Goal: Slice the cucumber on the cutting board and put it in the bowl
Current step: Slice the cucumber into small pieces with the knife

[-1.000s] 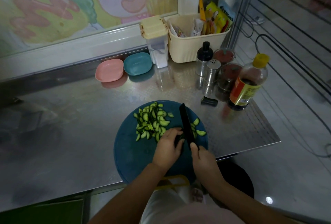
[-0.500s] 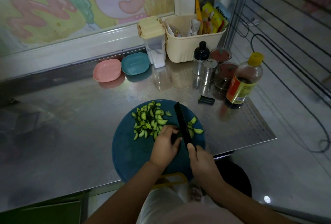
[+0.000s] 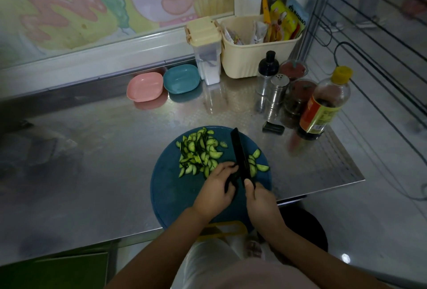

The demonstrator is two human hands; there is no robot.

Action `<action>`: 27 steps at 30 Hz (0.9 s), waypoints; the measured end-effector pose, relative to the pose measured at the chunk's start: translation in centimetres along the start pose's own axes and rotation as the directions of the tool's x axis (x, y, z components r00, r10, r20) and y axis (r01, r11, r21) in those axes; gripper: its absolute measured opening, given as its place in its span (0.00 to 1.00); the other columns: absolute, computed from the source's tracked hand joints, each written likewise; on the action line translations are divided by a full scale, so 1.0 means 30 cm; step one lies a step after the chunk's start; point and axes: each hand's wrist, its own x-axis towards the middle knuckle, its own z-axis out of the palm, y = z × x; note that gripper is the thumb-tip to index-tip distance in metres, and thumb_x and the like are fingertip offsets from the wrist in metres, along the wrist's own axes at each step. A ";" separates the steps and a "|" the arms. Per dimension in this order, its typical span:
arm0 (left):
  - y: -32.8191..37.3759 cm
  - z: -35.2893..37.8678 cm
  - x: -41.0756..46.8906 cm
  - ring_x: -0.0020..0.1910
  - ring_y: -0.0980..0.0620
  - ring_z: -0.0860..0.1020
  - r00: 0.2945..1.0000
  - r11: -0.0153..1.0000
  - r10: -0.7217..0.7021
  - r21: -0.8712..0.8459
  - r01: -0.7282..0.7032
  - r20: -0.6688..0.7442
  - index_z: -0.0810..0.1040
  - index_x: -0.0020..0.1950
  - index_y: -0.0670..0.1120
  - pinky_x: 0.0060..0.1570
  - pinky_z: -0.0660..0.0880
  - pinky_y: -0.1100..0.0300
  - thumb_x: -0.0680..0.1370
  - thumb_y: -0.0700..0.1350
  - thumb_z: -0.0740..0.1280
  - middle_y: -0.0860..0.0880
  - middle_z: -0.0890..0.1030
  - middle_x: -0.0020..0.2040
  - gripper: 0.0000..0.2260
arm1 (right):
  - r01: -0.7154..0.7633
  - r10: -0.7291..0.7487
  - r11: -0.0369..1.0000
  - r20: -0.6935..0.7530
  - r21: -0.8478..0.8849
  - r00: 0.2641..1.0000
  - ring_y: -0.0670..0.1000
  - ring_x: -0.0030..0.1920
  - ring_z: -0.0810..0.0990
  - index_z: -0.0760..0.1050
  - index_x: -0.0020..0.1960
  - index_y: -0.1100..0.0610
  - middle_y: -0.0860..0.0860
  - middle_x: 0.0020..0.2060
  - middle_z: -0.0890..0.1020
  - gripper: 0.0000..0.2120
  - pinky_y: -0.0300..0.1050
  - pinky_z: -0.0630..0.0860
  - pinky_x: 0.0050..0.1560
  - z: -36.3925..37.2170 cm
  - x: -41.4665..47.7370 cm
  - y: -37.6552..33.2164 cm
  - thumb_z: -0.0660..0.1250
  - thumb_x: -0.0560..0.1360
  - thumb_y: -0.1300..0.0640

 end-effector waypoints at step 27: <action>0.014 -0.006 -0.027 0.57 0.56 0.68 1.000 0.996 0.008 0.084 -0.006 -0.019 0.73 0.66 0.43 0.60 0.61 0.73 0.75 0.37 0.63 0.47 0.74 0.57 0.19 | 0.042 -0.043 0.998 0.021 0.046 0.999 0.47 0.29 0.69 0.63 0.35 0.54 0.51 0.29 0.70 0.18 0.36 0.66 0.30 -0.036 -0.045 -0.002 0.51 0.82 0.49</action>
